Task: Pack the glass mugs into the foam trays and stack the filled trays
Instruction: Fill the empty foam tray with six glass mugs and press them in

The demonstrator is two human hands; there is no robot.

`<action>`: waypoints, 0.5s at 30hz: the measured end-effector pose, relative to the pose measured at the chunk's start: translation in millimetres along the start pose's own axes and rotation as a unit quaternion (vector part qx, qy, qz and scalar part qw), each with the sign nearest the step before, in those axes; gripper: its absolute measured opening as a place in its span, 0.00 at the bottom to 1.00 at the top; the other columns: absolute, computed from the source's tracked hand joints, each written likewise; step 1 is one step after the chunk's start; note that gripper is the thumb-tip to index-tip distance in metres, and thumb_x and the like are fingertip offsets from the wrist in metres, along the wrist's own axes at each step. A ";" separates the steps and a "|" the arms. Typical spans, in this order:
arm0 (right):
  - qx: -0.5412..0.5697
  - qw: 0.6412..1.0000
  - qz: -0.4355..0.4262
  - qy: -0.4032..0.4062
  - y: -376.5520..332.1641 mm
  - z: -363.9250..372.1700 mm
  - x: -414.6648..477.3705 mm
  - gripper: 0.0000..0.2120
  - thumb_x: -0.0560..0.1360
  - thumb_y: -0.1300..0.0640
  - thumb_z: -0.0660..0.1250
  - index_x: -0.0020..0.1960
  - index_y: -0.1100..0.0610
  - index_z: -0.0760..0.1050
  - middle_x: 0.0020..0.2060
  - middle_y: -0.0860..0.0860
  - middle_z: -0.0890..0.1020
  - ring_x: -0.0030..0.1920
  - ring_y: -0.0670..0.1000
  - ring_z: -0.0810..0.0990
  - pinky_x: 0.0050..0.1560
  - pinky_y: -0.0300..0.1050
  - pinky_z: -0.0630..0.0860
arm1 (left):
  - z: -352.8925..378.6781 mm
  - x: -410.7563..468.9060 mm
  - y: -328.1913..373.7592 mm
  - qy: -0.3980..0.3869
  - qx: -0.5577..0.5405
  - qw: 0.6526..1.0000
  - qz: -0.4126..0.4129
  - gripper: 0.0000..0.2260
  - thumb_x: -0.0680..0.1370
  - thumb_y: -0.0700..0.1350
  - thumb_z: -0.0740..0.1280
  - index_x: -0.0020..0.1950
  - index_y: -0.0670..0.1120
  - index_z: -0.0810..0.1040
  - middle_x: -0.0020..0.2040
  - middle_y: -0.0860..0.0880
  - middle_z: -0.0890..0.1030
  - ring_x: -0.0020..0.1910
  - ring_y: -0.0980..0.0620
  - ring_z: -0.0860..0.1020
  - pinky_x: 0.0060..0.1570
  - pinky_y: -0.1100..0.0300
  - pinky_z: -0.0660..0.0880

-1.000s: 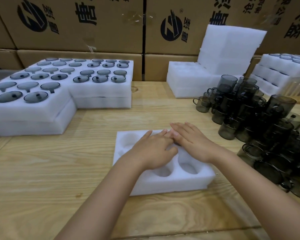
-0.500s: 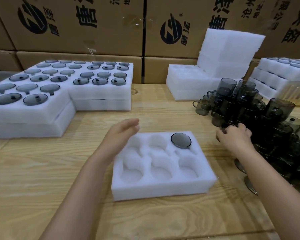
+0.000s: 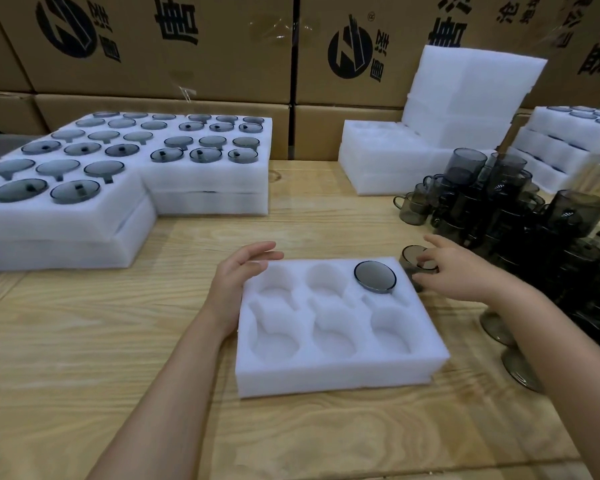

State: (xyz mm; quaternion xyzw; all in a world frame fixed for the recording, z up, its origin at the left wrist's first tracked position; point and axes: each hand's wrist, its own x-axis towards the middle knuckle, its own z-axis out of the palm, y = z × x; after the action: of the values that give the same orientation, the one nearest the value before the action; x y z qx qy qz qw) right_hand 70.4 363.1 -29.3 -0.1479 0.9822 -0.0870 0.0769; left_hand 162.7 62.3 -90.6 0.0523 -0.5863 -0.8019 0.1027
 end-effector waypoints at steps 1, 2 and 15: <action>-0.016 1.000 -0.012 -0.016 0.1 -1.2 0.3 0.20 0.77 0.52 0.64 0.67 0.57 0.72 0.76 0.50 0.56 0.72 0.53 0.63 0.68 0.46 0.63 | -0.1 0.2 0.1 -0.002 0.001 1.000 -0.001 0.18 0.66 0.40 0.65 0.55 0.43 0.80 0.52 0.45 0.83 0.48 0.48 0.82 0.43 0.58 0.79; -0.028 0.999 -0.016 -0.016 0.1 -1.5 1.1 0.18 0.76 0.53 0.64 0.65 0.56 0.74 0.74 0.51 0.60 0.70 0.53 0.65 0.67 0.45 0.64 | -0.1 0.5 0.4 -0.004 0.003 1.000 -0.001 0.18 0.66 0.40 0.65 0.55 0.43 0.80 0.52 0.45 0.83 0.48 0.48 0.82 0.42 0.58 0.79; -0.012 0.995 0.086 0.056 -14.8 -2.1 11.0 0.30 0.69 0.35 0.67 0.51 0.62 0.75 0.45 0.56 0.79 0.49 0.57 0.77 0.44 0.48 0.74 | 1.1 -1.3 1.5 -0.023 0.018 1.000 -0.004 0.22 0.64 0.38 0.65 0.58 0.42 0.78 0.54 0.44 0.82 0.48 0.48 0.81 0.43 0.58 0.80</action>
State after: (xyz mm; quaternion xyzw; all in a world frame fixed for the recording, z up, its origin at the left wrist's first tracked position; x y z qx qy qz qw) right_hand 63.7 346.1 -25.7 -0.0589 0.9950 -0.0761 0.0269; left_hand 163.9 63.2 -88.9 0.0383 -0.6025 -0.7927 0.0852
